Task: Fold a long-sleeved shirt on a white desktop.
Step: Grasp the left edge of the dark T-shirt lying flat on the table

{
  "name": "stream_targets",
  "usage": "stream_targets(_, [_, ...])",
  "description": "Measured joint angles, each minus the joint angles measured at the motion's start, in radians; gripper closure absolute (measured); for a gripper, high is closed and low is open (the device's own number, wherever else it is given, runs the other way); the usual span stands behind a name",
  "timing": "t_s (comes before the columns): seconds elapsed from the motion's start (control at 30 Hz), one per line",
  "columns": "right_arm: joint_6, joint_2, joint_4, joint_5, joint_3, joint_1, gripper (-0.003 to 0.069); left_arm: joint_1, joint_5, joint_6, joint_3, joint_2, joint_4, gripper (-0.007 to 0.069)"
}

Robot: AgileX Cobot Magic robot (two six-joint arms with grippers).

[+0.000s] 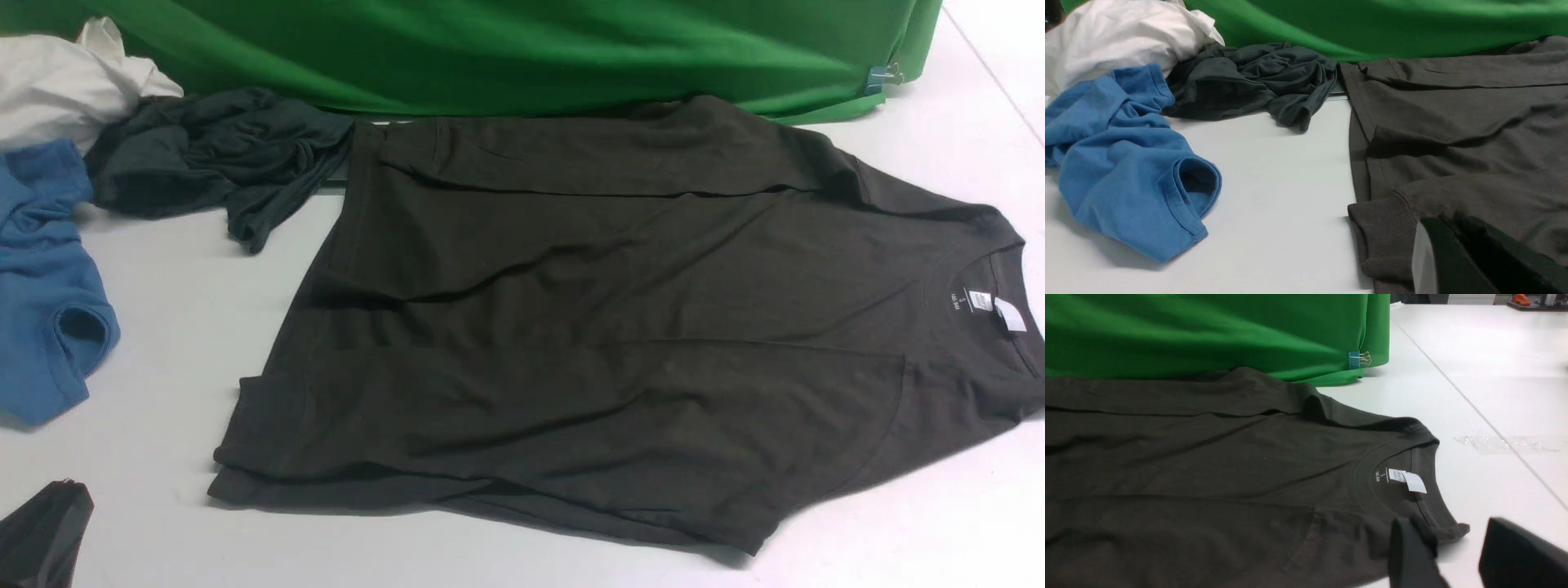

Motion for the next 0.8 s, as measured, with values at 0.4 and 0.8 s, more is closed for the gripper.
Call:
stream_targets(0.4, [0.0,0.0,0.0,0.0,0.0,0.0,0.0418,0.0,0.0,0.0,0.0,0.0,0.0,0.0587])
stream_targets(0.8, [0.0,0.0,0.0,0.0,0.0,0.0,0.0418,0.0,-0.001,0.0,0.0,0.0,0.057,0.0587])
